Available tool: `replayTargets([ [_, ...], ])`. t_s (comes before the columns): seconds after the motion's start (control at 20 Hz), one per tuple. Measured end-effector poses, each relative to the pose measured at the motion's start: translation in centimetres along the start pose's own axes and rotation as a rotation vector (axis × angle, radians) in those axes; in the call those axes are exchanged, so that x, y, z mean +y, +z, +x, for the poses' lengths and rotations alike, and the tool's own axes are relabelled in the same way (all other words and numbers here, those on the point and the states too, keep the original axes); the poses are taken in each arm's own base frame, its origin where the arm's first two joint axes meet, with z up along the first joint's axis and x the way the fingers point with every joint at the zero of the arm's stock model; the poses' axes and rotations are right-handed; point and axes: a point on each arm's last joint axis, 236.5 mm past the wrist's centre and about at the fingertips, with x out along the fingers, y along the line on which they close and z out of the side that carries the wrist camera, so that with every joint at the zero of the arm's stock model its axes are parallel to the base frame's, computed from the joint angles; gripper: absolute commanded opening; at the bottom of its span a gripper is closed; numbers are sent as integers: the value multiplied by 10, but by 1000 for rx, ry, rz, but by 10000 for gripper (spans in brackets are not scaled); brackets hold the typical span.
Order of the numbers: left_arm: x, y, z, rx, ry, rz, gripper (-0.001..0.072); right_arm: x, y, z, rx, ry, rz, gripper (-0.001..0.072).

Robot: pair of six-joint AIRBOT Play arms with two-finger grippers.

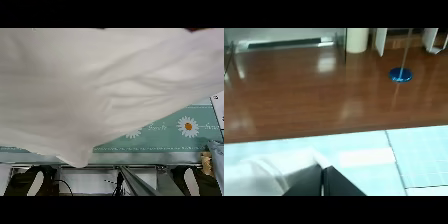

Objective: Fold the shirts.

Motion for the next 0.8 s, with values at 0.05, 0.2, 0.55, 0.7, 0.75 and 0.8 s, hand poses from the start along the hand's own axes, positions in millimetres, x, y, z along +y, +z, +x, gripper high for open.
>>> replayTargets([
  [0.05,-1,7,-7,-25,19,21,17,-6,3,-5,-15,-31,-4,17],
  [0.2,4,17,-23,-54,93,71,17,-22,11,-17,-47,-113,-16,17],
  [0.55,2,20,-34,-61,125,117,17,-32,12,-36,-66,-179,-29,17],
  [0.7,-2,20,-36,-63,113,128,17,-30,21,-47,-110,-187,-37,17],
  [0.75,-3,18,-36,-58,106,121,16,-30,22,-50,-116,-190,-39,18],
  [0.8,-4,13,-35,-37,102,108,16,-30,19,-53,-107,-193,-42,18],
])
